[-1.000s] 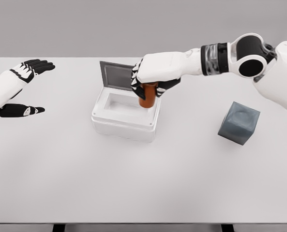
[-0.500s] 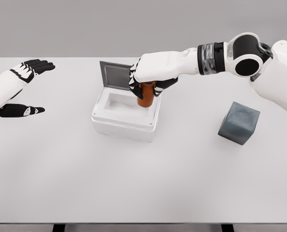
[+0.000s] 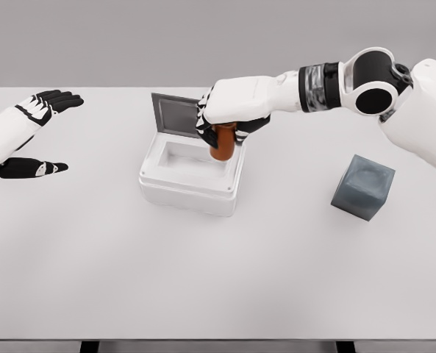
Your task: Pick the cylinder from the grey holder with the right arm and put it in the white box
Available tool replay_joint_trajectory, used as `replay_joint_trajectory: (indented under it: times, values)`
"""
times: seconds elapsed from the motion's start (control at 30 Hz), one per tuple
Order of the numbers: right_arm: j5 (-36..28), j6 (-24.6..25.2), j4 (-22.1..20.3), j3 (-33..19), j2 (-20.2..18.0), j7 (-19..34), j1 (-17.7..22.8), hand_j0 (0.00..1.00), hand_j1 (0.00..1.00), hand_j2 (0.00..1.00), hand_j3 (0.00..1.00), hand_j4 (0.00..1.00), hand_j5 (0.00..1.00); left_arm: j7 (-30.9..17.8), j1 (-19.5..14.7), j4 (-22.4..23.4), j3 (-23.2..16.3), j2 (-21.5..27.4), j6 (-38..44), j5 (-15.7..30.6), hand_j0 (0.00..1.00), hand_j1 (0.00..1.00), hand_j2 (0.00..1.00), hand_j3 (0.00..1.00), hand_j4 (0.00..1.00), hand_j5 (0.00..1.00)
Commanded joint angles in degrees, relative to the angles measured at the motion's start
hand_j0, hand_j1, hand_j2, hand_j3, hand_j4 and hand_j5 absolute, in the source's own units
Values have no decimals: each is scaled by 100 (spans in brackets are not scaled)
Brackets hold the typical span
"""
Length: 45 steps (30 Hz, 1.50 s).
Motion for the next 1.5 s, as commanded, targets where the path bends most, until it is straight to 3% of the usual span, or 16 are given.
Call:
replay_joint_trajectory:
  times: [0.0,0.27,0.3,0.33,0.37,0.57,0.73,0.87,0.9,0.97,1.03,1.13,1.2,1.33,1.4,1.47]
  values:
    - [-12,23,0,-7,-2,-5,0,26,26,26,26,26,26,3,0,-1,-5,6,2,39,100,100,100,100,100,100]
    - [5,58,-35,-7,-2,-5,-9,41,41,41,41,41,41,3,0,-1,-5,-11,2,39,100,100,100,100,100,100]
    - [75,58,-62,2,-2,-5,-9,61,61,61,61,61,61,3,0,-1,4,-11,2,39,100,100,100,100,100,100]
    - [312,41,-71,2,50,-5,-9,93,93,93,93,93,93,3,0,-1,-5,-11,2,39,100,100,100,100,100,100]
    - [576,32,-88,-7,77,-5,-17,100,100,100,100,100,100,3,0,-1,4,-11,2,39,100,100,100,100,100,100]
    - [568,58,-492,-94,-64,-5,-114,100,100,100,100,100,100,3,0,-1,4,-11,2,39,100,100,100,100,100,100]
    - [419,-47,-905,-1746,-758,-5,-9,100,100,100,100,100,100,3,0,-1,4,-11,2,39,100,100,100,100,100,100]
    - [199,-84,-835,-3205,-1523,-5,992,100,100,100,100,100,100,12,9,-1,-13,-3,2,100,100,100,100,100,100,100]
    - [199,-84,-826,-3380,-1558,-5,1245,100,100,100,100,100,100,12,9,-1,-22,-3,2,127,100,100,100,100,100,100]
    - [216,-84,-818,-4347,-1506,-5,2425,100,100,100,100,100,100,3,26,-1,-57,6,2,180,100,100,100,100,100,100]
    - [207,-84,-835,-4919,-1444,-5,2856,100,100,100,100,100,100,3,18,-1,-57,24,2,241,100,100,100,100,100,100]
    - [216,-84,-853,-4920,-1382,-5,3041,100,100,100,100,100,100,3,-88,-1,-382,68,2,601,100,100,100,100,100,100]
    - [216,-84,-879,-4902,-1330,-5,3050,100,100,100,100,100,100,-14,-184,-1,-567,331,2,1304,100,100,100,100,100,100]
    - [243,-84,-844,-4454,-1286,-5,3313,100,100,100,100,100,100,-76,-1063,17,-1665,375,2,1867,100,100,100,100,100,100]
    - [243,-84,-862,-4199,-1216,-5,3322,100,100,100,100,100,100,-163,-1265,17,-1859,349,2,2262,100,100,100,100,100,100]
    - [243,-84,-853,-4199,-1136,-5,3322,100,100,100,100,100,100,-699,-1389,17,-1903,270,2,2825,100,100,100,100,100,100]
